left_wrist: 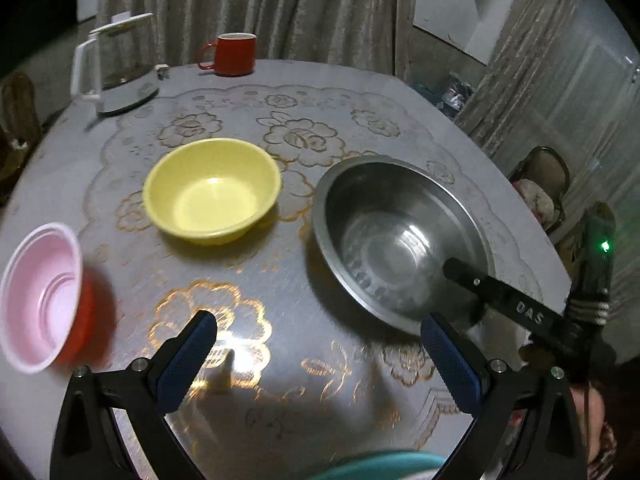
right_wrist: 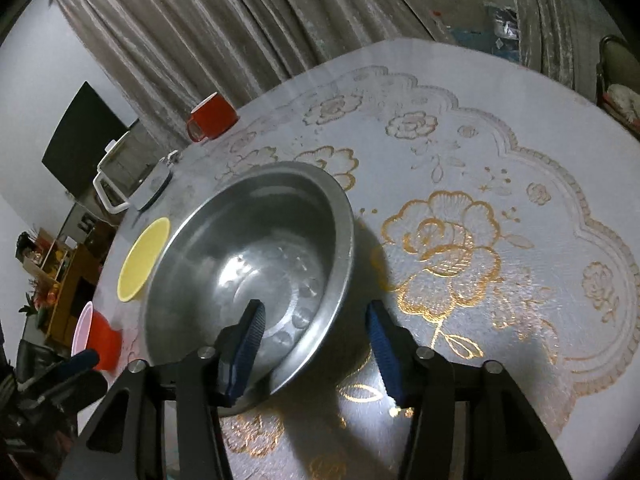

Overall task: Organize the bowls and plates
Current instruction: 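Grasp the rim of the stainless steel basin with both grippers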

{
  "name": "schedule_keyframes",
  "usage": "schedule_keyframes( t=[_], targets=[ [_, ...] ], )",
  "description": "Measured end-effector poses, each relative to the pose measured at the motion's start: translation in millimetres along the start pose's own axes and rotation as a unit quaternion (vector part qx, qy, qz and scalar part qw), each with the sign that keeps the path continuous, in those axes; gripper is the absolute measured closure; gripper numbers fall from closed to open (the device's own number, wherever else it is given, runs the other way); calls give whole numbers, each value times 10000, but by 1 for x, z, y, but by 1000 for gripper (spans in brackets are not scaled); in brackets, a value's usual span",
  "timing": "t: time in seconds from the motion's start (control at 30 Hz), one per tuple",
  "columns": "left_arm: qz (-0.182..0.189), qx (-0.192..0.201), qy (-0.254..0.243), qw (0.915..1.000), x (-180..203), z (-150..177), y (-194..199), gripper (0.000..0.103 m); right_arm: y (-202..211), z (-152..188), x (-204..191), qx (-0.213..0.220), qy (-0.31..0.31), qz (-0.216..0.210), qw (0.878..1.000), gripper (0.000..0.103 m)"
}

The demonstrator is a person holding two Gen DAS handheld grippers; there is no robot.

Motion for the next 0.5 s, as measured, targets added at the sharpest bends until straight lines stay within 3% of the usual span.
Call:
schedule_keyframes(
  t=[0.17,0.27,0.37,0.5],
  targets=[
    [72,87,-145,9998,10,-10,-14,2,-2,2,1,185,-35,-320,9993,59],
    [26,148,-230,9996,11,-16,-22,10,0,5,-1,306,231,-176,9991,66],
    [93,-59,-305,9995,13,-16,-35,26,-4,10,1,223,259,-184,9992,75],
    [128,-192,-464,9987,17,-12,-44,49,-4,9,4,235,127,-325,9991,75]
  ],
)
Point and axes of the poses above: each gripper's, at about its wrist camera, not at the fingertips, and y roughly against the way its jaws point, x to its right, z to its underside, the point moved 7 cm from there along -y, roughly the way its jaws point, and after that the axes turned 3 degrees about -z, right-handed, at the moved point
